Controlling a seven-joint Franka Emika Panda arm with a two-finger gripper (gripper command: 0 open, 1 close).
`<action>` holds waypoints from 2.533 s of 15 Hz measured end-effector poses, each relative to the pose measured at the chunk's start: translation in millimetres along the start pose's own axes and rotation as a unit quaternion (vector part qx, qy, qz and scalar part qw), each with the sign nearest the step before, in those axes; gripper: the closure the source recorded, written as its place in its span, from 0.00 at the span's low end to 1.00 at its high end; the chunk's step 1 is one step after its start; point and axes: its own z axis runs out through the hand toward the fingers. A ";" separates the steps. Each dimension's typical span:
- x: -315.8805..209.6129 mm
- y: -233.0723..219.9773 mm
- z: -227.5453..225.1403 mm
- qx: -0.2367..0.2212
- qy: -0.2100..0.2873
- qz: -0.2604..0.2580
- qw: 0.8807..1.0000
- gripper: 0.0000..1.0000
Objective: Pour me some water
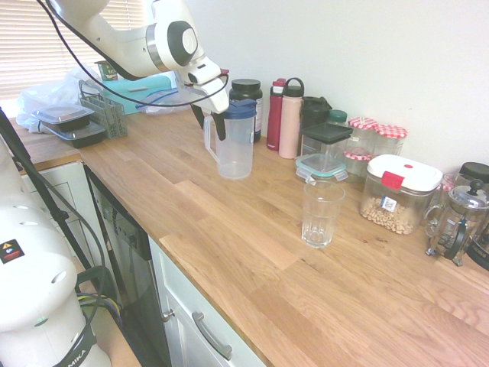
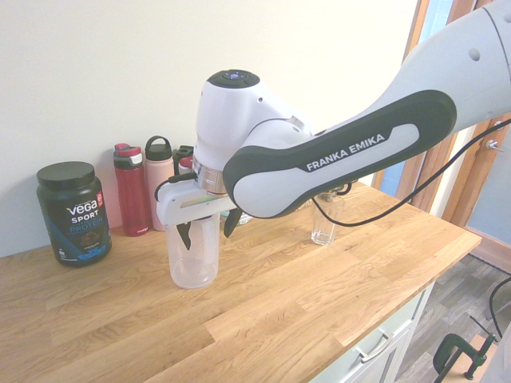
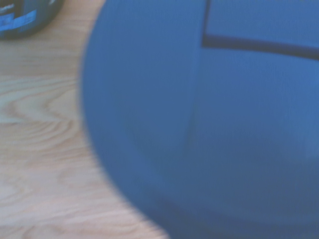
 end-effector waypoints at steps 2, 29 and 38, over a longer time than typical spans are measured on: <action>0.4 -0.8 2.2 0.004 -0.002 0.001 1.000 1.00; -22.2 45.0 -53.4 0.059 0.028 -0.040 0.997 1.00; 47.3 218.1 -107.1 0.018 -0.014 -0.133 0.991 1.00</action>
